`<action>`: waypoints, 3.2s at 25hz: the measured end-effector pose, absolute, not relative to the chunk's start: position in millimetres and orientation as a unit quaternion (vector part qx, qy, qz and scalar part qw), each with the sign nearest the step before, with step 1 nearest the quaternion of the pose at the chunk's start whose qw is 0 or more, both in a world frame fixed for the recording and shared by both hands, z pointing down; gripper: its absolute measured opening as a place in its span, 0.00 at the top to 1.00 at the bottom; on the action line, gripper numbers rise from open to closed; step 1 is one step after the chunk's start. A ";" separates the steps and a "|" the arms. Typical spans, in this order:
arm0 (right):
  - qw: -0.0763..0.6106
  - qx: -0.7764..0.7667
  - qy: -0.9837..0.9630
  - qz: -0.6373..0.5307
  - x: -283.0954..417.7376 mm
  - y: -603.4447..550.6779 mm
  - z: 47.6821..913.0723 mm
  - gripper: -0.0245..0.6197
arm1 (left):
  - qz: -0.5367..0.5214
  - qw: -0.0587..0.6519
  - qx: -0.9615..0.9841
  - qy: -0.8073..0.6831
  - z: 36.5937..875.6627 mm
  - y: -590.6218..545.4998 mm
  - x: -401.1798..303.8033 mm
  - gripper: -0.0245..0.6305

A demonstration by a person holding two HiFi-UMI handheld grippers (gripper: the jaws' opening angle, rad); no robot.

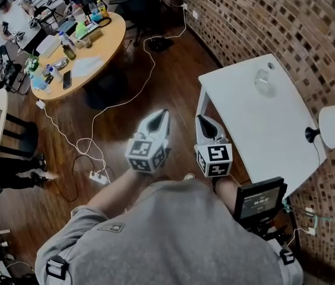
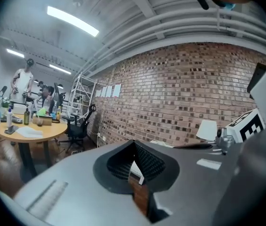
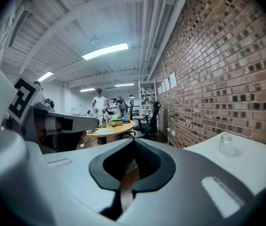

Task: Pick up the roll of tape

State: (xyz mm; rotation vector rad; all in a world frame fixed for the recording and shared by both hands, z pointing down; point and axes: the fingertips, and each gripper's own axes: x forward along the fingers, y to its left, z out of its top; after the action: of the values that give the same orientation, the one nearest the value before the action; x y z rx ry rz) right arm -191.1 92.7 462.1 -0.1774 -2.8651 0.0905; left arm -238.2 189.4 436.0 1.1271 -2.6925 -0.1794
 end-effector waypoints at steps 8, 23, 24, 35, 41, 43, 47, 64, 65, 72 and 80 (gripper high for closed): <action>0.140 0.012 -0.989 0.045 -207.3 39.2 466.3 0.95 | -0.053 0.122 0.448 -0.884 438.4 127.4 -272.8 0.96; 0.142 0.251 -0.955 0.067 -247.0 -57.4 465.1 0.95 | -0.036 0.150 0.639 -0.753 440.2 2.5 -350.5 0.96; 0.143 0.263 -0.952 0.067 -249.1 -60.1 466.5 0.95 | -0.034 0.152 0.649 -0.745 442.0 -2.6 -354.5 0.96; 0.154 0.371 -0.912 0.077 -227.0 -112.6 479.9 0.95 | -0.024 0.172 0.714 -0.678 460.2 -80.6 -354.5 0.96; 0.154 0.379 -0.908 0.086 -224.8 -166.0 488.0 0.95 | -0.010 0.173 0.718 -0.674 465.1 -133.7 -352.3 0.96; 0.152 0.377 -0.910 0.088 -226.6 -187.6 490.1 0.95 | -0.002 0.171 0.717 -0.676 466.4 -154.9 -354.2 0.96; 0.156 0.365 -0.912 0.100 -227.9 -225.7 502.2 0.95 | 0.010 0.176 0.707 -0.685 474.0 -193.1 -356.7 0.96; 0.203 0.330 -0.914 0.123 -262.2 -297.4 560.9 0.80 | 0.062 0.224 0.689 -0.687 523.7 -242.9 -376.8 0.96; 0.211 0.326 -0.914 0.122 -265.5 -298.3 566.5 0.74 | 0.065 0.225 0.688 -0.687 527.1 -242.8 -379.5 0.96; 0.254 0.305 -0.914 0.087 -295.7 -314.2 591.8 0.44 | 0.067 0.257 0.676 -0.687 546.7 -240.3 -407.4 0.96; 0.297 0.293 -0.905 0.081 -310.1 -332.2 628.6 0.35 | 0.077 0.282 0.668 -0.684 565.7 -237.9 -423.4 0.96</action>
State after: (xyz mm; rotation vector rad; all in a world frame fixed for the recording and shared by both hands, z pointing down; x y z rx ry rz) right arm -310.1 -332.2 628.6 0.7797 -2.4051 0.2158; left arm -423.4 -237.9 565.7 1.7898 -1.8318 0.2070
